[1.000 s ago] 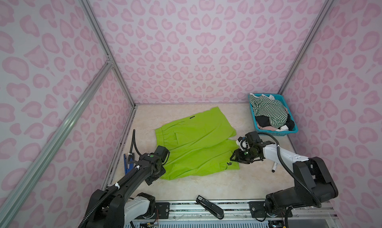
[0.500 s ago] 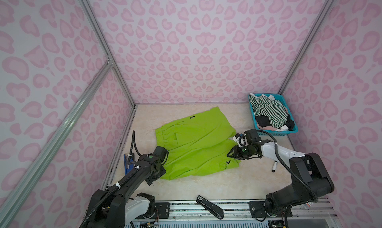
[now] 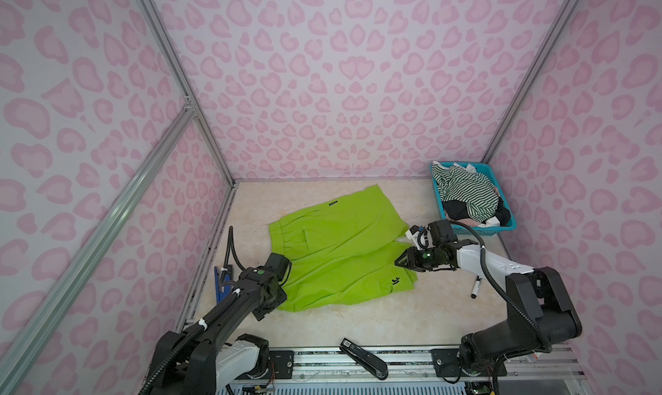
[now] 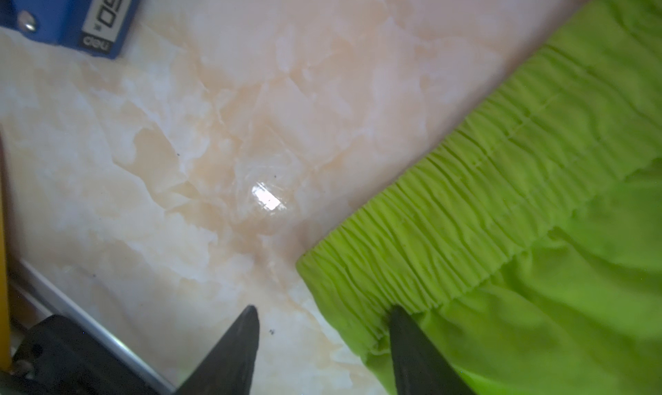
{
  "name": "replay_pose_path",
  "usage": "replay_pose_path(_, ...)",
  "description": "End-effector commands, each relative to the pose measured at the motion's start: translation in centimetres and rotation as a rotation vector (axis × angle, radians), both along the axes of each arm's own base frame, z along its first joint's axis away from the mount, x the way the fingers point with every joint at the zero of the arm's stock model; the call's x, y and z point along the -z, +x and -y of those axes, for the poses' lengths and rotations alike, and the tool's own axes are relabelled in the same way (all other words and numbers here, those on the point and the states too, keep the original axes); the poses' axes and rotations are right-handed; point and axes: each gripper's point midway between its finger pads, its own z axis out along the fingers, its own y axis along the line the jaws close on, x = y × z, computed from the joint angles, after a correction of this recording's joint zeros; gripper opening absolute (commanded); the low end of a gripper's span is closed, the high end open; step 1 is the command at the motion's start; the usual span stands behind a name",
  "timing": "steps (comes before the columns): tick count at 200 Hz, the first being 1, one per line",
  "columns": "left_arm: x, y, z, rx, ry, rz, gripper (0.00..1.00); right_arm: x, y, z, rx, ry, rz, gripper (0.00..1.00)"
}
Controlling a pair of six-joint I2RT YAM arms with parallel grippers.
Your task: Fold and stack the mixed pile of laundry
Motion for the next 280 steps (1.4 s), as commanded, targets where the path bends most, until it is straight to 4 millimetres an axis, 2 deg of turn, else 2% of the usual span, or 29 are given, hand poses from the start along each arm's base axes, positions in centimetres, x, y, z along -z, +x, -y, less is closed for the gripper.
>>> replay_pose_path(1, -0.2, 0.0, -0.2, 0.000, 0.011, 0.003, 0.60, 0.3, -0.2, -0.4, -0.022, 0.024, -0.022, 0.33)
replay_pose_path(57, -0.2, 0.0, -0.2, 0.002, 0.010, 0.003, 0.60, 1.0, -1.4, -1.1, -0.054, 0.032, -0.073, 0.28)
replay_pose_path(118, -0.2, 0.2, -0.1, 0.008, 0.007, 0.004, 0.59, 2.1, -2.2, -0.4, -0.046, -0.012, -0.109, 0.20)
replay_pose_path(158, -0.8, 0.5, 0.1, 0.008, 0.000, 0.014, 0.59, 1.3, -1.7, -0.2, -0.047, -0.040, -0.087, 0.10)
replay_pose_path(191, -2.6, 1.0, 0.2, 0.013, -0.012, 0.052, 0.59, 0.7, -1.8, 0.1, -0.043, -0.054, -0.066, 0.02)
replay_pose_path(228, -4.2, 1.1, 0.2, 0.018, -0.011, 0.071, 0.60, -0.2, -1.7, 0.5, -0.024, -0.056, -0.034, 0.00)
replay_pose_path(244, -4.1, 0.9, 0.2, 0.013, -0.014, 0.066, 0.61, -1.0, -1.5, 0.9, -0.009, -0.053, -0.008, 0.00)
replay_pose_path(280, -2.3, 0.0, 0.3, -0.015, -0.036, 0.044, 0.61, -3.1, -1.0, 2.1, 0.037, -0.057, 0.058, 0.00)
